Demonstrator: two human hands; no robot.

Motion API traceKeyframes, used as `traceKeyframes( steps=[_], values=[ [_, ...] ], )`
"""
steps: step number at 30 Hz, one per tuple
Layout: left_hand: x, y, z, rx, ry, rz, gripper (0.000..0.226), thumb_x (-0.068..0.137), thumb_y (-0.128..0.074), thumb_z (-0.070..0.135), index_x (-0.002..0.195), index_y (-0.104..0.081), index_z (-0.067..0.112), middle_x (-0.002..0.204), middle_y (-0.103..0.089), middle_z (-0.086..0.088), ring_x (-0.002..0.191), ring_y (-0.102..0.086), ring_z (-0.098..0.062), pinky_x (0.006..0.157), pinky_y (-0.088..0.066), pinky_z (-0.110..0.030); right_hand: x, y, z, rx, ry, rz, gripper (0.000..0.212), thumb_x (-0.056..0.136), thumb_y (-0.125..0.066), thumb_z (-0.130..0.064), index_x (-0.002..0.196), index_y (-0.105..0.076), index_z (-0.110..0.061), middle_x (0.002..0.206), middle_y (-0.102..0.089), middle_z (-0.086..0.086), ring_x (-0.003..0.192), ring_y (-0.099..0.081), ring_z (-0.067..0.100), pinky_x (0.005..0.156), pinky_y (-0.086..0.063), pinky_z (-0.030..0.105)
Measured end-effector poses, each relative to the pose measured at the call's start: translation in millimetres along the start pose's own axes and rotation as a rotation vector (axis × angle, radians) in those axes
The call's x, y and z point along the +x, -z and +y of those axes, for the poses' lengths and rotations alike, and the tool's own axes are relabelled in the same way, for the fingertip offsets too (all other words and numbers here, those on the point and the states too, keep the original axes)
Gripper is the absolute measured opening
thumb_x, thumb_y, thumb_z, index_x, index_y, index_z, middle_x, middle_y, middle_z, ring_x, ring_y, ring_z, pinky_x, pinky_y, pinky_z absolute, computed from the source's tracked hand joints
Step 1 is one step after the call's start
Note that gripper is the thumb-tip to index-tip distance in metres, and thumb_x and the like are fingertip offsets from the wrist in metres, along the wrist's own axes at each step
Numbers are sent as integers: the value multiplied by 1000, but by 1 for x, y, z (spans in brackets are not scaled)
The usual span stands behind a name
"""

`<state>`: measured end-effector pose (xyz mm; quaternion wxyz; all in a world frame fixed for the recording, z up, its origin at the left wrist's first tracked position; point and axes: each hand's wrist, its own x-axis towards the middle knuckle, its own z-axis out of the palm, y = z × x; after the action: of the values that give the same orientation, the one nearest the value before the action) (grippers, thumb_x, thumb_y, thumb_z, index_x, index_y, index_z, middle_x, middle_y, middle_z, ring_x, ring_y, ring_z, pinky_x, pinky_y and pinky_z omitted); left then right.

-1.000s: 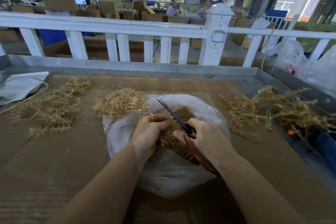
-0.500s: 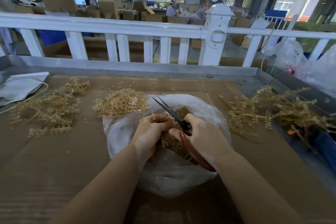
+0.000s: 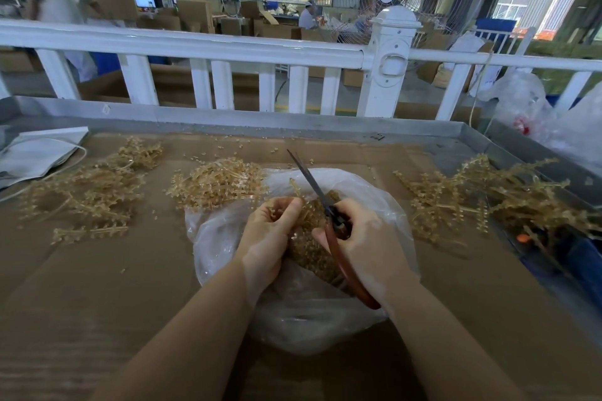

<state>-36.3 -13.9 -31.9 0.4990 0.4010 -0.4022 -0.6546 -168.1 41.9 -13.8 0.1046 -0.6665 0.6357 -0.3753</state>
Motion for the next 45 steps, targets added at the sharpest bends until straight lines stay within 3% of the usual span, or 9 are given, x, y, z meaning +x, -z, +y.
traceKeyframes(
  steps=[4,7,10,15,24,29,35,40,45],
  values=[
    [-3,4,4,-160,66,-81,40,82,-66,11,120,-55,0,111,-66,-23,96,-65,-34,84,-56,-41,-3,-8,0,-64,7,61,15,89,-65,-23,103,-61,-18,86,-64,-7,80,-60,7,73,-46,11],
    [-5,9,6,-204,74,-163,60,62,-66,-5,121,-53,-1,103,-69,-24,89,-68,-34,77,-58,-39,-4,-10,1,-58,-16,62,13,91,-62,-25,102,-59,-20,86,-64,-8,83,-62,9,76,-52,22],
    [-5,7,2,-207,20,-71,45,69,-63,-14,109,-56,4,80,-68,-13,73,-68,-25,69,-58,-34,-5,-13,3,-47,-23,74,16,90,-64,-34,100,-57,-24,84,-62,-11,81,-59,5,73,-49,18],
    [-2,7,-3,-199,-20,54,16,82,-63,-4,89,-58,10,77,-63,-10,68,-63,-20,70,-56,-35,-8,-21,6,-49,-52,153,22,85,-66,-45,99,-56,-30,80,-59,-15,75,-52,0,60,-33,4],
    [-2,6,-3,-107,-52,82,17,84,-58,-10,80,-63,5,79,-67,-9,68,-66,-16,66,-59,-25,-13,-28,8,-129,-12,190,32,86,-64,-45,110,-59,-24,90,-63,-9,81,-57,5,64,-33,5],
    [-3,3,0,-145,-26,85,5,88,-58,-1,90,-60,2,91,-64,-17,82,-65,-24,80,-57,-35,-13,-19,4,-87,-39,209,31,87,-64,-44,111,-59,-25,89,-63,-13,80,-57,2,64,-34,6],
    [3,3,3,-175,36,125,20,92,-58,11,102,-60,-6,104,-59,-30,97,-58,-39,97,-46,-50,-14,3,-5,-75,-30,149,19,85,-62,-50,94,-55,-35,73,-60,-16,67,-55,-3,57,-36,8],
    [8,7,-1,-318,25,94,9,88,-58,0,81,-58,6,66,-61,-8,56,-62,-14,58,-56,-23,-16,10,-2,-100,-87,-13,26,84,-62,-52,94,-57,-29,80,-61,-12,76,-59,6,70,-49,25],
    [9,13,-1,-423,57,72,17,83,-58,-8,88,-61,8,62,-67,-3,56,-66,-11,56,-56,-20,-18,10,-1,-128,-95,-108,26,85,-60,-54,94,-57,-30,79,-60,-13,76,-58,4,68,-45,21]
  ],
)
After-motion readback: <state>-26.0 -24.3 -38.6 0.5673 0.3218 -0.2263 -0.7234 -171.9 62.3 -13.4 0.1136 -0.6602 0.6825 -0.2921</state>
